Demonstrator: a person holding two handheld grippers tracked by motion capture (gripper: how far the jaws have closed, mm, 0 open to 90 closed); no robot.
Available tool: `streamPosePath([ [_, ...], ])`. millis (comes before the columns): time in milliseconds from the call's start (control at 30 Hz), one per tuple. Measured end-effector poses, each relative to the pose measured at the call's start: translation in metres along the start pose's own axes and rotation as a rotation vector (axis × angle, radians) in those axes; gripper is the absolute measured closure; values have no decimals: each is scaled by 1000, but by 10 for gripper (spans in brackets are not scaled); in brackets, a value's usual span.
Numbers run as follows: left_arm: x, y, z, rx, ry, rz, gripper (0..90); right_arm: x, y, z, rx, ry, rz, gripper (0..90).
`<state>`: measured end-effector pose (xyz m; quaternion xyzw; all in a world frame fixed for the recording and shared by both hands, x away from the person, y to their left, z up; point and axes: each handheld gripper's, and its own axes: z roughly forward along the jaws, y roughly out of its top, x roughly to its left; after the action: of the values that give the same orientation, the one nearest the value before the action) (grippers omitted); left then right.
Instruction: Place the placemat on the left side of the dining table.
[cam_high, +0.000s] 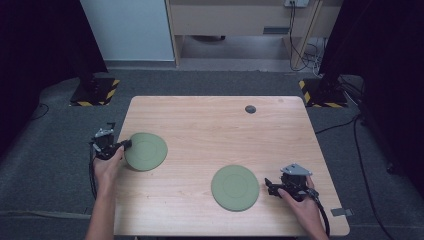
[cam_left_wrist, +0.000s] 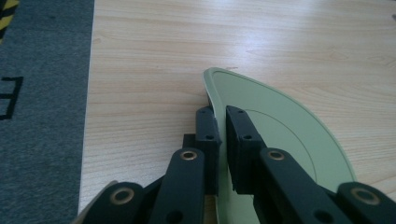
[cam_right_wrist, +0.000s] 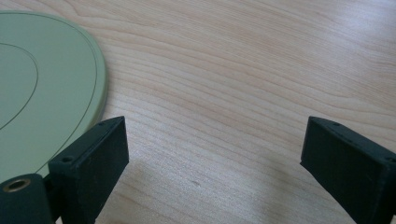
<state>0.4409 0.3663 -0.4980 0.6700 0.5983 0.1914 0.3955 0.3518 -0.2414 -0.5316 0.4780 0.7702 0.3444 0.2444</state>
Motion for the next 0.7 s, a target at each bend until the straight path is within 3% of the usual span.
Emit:
streamPosePath([
  [300,-1,-1,4,37,80,35,692,0,0,0,3,2,-2,77],
  [367,-4,-1,7,60,119,61,559,0,0,0,3,1,-2,77],
  [567,-8,0,10,65,135,73,414,0,0,0,6,4,-4,77],
  [667,-12,0,12,69,160,103,359,0,0,0,6,4,-3,77],
  [700,-12,0,12,66,144,89,327,0,0,0,6,5,-3,77],
])
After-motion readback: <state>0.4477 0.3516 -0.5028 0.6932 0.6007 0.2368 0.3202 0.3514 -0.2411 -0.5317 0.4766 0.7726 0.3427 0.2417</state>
